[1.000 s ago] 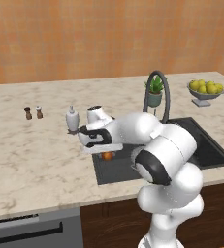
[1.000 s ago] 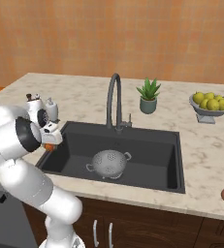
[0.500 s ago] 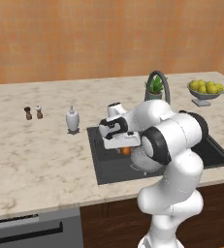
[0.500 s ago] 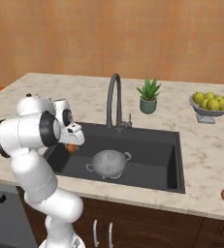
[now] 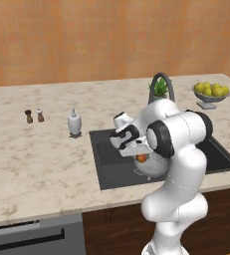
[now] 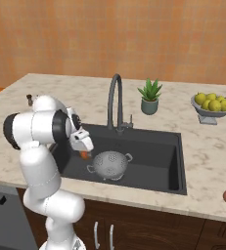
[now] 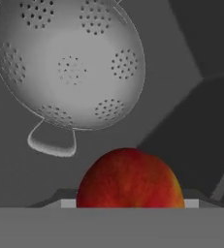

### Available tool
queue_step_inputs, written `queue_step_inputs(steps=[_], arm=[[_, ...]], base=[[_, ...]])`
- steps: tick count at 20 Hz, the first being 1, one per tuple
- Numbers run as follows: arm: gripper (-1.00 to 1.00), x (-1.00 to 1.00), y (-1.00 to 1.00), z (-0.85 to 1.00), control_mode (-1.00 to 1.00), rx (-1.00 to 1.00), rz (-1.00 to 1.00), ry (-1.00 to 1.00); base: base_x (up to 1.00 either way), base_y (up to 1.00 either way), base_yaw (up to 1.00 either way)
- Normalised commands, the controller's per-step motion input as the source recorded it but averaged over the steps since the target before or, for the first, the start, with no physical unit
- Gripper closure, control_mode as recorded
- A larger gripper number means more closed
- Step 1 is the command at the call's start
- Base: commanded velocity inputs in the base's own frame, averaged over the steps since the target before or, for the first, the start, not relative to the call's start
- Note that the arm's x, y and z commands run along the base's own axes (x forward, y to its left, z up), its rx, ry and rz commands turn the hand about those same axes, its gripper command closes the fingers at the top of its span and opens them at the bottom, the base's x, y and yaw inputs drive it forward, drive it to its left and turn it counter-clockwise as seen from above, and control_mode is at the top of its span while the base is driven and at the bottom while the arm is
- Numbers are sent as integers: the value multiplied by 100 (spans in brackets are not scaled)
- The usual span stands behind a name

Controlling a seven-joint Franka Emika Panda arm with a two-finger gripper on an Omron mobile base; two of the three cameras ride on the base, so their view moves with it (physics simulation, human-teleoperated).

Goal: Put the colander in the sink, put the peach, apple in the colander, and turn on the sink faucet and pour water over the colander.

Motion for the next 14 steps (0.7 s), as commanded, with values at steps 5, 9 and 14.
queue_step_inputs(steps=[5,9,14], arm=[[100,35,-57,-37,-100,-2,-13,-6],[100,46,-41,-56,-100,0,-3,-15],[100,34,-7,-65,-100,0,0,-17]], base=[[0,0,0],[0,0,0],[0,0,0]])
